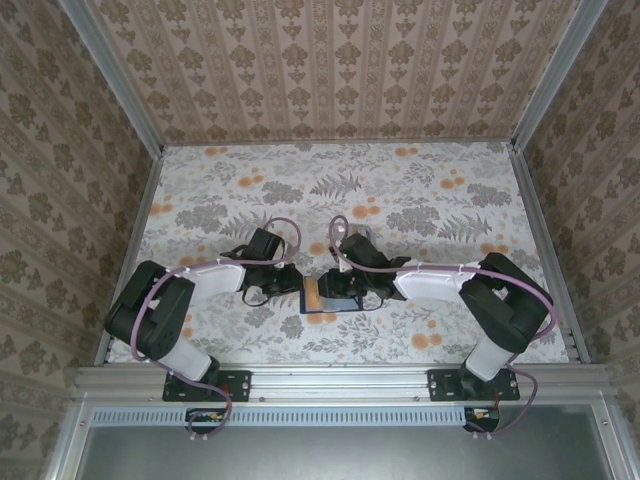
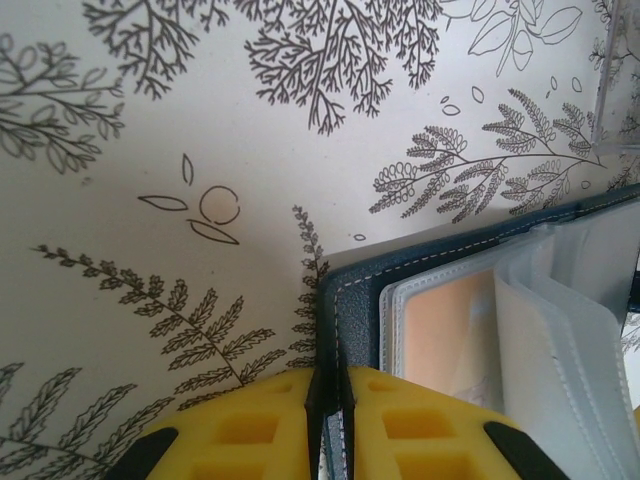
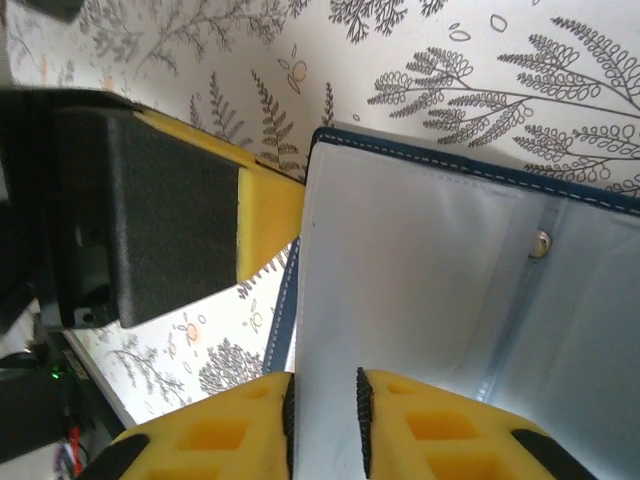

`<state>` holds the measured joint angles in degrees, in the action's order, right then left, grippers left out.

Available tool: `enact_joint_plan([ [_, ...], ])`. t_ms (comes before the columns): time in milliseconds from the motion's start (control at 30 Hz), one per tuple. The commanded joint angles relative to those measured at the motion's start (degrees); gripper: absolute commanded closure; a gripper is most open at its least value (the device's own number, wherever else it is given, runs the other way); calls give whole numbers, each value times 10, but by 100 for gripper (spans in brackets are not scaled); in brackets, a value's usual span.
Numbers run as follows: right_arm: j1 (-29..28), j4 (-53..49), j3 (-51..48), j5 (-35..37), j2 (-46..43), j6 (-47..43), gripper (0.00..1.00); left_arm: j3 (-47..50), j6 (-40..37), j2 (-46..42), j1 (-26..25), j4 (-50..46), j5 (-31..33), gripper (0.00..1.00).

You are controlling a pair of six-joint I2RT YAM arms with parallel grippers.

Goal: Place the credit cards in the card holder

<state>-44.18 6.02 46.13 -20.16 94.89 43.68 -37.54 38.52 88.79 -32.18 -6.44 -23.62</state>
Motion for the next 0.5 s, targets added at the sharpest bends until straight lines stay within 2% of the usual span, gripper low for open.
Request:
enact_joint_plan([
  [0, 7, 38, -12, -30, 16, 16, 80, 11, 7, 17, -11, 14, -20, 83],
  [233, 11, 42, -12, -37, 25, 20, 88, 17, 10, -17, -10, 27, -27, 83],
  [467, 15, 51, -16, -50, 27, 23, 91, 18, 17, -12, -10, 40, -42, 83],
])
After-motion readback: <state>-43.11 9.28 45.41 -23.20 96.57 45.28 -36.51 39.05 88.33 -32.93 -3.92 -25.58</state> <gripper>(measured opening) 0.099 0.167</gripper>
